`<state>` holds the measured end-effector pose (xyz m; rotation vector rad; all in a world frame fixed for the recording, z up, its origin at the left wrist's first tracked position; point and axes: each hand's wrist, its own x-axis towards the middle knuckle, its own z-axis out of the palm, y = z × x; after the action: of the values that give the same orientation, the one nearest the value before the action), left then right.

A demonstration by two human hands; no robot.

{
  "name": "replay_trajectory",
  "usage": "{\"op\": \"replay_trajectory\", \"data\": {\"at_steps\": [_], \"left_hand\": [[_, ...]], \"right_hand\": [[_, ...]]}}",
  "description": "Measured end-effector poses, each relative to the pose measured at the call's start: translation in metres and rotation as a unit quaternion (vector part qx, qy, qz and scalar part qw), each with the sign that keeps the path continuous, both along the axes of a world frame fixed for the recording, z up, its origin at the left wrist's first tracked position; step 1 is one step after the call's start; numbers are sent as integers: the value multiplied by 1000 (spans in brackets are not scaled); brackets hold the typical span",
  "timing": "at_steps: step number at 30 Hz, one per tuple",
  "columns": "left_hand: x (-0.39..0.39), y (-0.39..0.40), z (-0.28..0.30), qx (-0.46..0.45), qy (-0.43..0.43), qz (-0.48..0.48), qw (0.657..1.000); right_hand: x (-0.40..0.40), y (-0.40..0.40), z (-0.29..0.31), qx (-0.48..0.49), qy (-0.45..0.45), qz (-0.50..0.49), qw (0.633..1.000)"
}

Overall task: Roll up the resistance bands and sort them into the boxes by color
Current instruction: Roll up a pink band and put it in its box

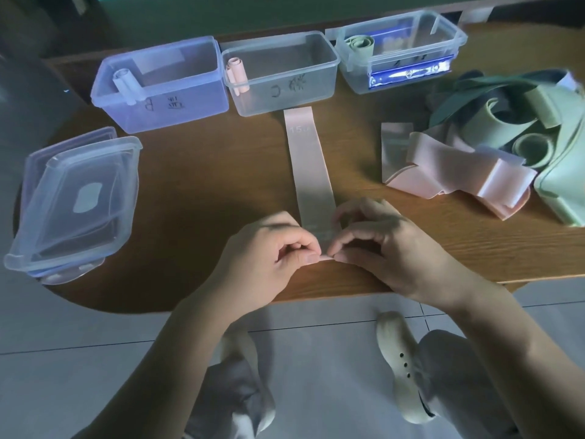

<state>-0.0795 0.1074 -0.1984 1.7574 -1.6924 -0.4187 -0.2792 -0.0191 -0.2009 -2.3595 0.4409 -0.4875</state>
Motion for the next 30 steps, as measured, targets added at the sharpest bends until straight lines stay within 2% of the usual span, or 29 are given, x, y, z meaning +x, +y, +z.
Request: {"op": "replay_trajectory", "data": {"at_steps": [10,18,30], "left_hand": [[3,7,0,-40,-22,-11,999],[2,3,-2,-39,-17,26,999],[3,-4,-2,-42,-31,89,995]], "right_hand": [[-1,2,1,16,14,-25,999],[4,4,2,-16,32,-46,998],[9,1,4,17,35,-144,989]]}}
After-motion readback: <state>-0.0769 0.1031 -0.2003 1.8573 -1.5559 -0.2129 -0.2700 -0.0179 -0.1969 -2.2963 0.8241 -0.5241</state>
